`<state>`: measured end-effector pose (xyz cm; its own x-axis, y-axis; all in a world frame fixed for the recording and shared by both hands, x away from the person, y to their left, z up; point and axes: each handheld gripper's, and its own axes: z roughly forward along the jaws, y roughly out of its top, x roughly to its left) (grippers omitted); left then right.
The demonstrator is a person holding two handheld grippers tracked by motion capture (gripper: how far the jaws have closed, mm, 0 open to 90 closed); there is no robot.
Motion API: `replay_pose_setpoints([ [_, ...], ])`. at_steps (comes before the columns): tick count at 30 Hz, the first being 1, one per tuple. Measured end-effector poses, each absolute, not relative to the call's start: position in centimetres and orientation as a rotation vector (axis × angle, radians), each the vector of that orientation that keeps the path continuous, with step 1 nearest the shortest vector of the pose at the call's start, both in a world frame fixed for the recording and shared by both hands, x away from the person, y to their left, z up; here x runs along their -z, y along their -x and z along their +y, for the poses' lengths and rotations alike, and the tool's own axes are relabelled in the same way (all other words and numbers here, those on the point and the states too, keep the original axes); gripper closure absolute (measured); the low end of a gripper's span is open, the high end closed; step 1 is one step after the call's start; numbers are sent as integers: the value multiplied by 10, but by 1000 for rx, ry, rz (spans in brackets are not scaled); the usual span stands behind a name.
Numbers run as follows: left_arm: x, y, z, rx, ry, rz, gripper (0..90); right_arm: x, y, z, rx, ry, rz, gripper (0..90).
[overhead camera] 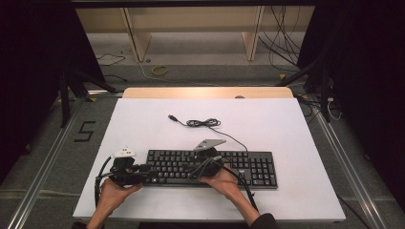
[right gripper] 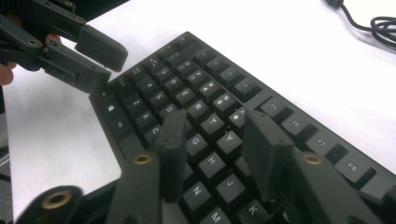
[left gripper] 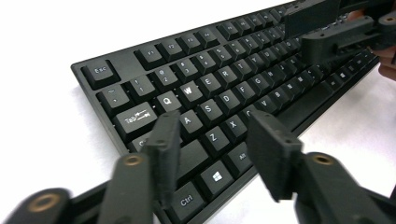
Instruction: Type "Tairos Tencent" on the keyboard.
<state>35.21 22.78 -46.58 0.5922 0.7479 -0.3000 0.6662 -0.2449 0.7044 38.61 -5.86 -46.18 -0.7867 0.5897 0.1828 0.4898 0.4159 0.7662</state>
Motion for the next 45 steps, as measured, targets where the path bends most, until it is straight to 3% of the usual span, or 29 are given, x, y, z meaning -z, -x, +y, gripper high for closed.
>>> replay_pose_setpoints([
  [8,468,-353,228,-151,-2025,1132,761,462,-392,-47,-1284,-962,2571,796],
  [15,470,-353,228,-162,-2045,1130,889,465,-397,-40,-1252,-971,2585,888],
  [45,475,-357,226,-124,-2085,1147,892,475,-407,-22,-1184,-987,2625,900],
])
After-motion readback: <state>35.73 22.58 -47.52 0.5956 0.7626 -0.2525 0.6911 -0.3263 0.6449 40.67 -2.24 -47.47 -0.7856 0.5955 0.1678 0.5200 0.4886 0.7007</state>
